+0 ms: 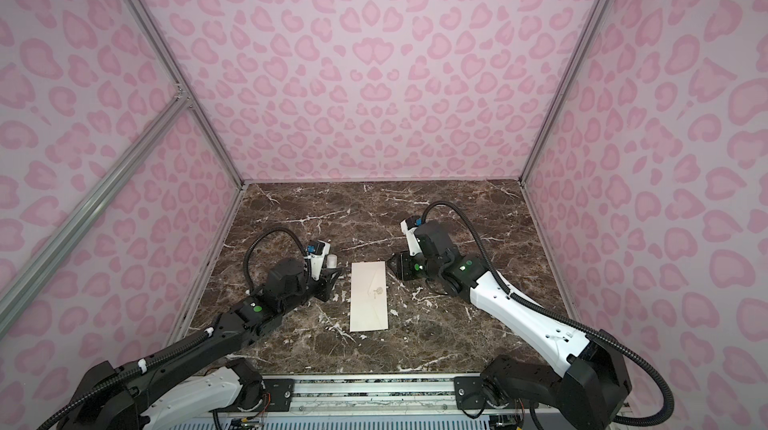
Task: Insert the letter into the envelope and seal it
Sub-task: 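Carry the glue stick with the left gripper beside the envelope and lower it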
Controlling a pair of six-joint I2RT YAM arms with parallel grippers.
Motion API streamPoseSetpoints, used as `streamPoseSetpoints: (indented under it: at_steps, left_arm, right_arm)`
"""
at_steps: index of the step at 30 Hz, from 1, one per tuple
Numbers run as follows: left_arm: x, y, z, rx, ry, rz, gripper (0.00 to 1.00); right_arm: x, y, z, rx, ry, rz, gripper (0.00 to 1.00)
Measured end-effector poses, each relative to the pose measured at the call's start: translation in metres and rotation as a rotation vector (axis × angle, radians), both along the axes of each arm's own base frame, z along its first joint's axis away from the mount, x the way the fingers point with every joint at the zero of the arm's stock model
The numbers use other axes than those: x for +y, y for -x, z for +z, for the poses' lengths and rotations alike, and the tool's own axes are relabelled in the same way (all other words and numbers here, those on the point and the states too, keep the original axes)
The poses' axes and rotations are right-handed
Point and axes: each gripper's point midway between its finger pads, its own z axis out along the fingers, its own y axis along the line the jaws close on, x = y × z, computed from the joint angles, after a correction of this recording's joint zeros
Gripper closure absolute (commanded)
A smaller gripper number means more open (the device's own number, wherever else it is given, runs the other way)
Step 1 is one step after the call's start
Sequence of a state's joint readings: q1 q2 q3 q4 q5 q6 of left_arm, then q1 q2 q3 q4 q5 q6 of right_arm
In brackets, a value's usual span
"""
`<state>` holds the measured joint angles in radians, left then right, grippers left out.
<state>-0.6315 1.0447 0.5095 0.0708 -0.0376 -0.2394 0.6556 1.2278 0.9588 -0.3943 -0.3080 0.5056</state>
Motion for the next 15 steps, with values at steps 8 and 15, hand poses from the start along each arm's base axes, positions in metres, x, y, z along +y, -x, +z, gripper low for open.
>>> streamPoseSetpoints:
  at_steps: [8,15]
  left_arm:
    - [0.034,-0.006,-0.046,0.187,-0.052,0.165,0.96]
    - [0.044,-0.006,-0.073,0.304,-0.082,0.234,0.96]
  right_arm:
    - [0.002,0.000,-0.005,0.013,0.003,0.006,0.57]
    - [0.003,-0.001,-0.012,0.027,0.015,0.006,0.57]
